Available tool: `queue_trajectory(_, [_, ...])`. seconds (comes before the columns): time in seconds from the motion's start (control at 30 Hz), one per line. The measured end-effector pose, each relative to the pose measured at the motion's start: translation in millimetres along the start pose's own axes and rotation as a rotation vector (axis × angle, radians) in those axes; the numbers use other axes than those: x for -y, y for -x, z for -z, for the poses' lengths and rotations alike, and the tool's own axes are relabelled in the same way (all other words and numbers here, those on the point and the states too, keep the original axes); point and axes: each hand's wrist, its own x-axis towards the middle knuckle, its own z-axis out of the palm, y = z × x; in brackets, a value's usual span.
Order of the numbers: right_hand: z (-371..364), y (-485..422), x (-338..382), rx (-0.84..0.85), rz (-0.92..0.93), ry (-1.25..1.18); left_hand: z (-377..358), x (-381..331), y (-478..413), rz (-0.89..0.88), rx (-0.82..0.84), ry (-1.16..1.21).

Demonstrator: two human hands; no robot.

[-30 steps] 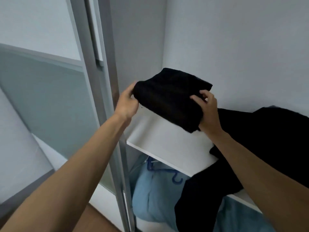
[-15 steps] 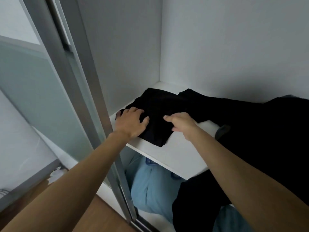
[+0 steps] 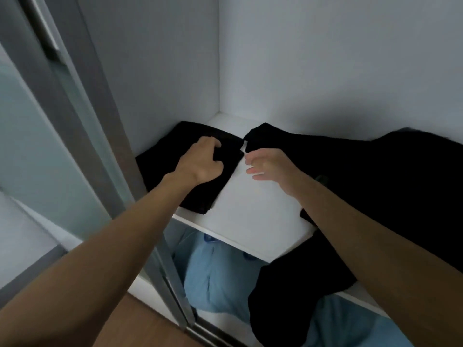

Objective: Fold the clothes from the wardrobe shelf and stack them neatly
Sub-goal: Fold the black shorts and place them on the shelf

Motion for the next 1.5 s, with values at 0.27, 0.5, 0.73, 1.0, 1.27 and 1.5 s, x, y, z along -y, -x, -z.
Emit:
queue_trajectory(0.27, [139,80,7,-0.519,0.088,0.624,-74,-111,-48,-0.331,0.246,0.138])
queue_trajectory(0.5, [179,148,-53,-0.688,-0.425,0.697,-130,-176,-49,-0.452,0.477,0.341])
queue_trajectory(0.73, [167,175,-87,-0.815,-0.479,0.614,-170,-188,-33,-0.477,0.491,0.354])
queue_trajectory(1.0, [149,209,-24,-0.857,0.251,0.368,-121,-220,4,-0.128,0.825,0.868])
queue_trajectory(1.27, [104,269,-26,-0.276,0.295,0.680,-83,-286,59,-0.042,0.830,1.009])
queue_trajectory(1.5, [164,288,-47,-0.825,0.102,0.429,-2,-291,61,0.137,0.426,1.355])
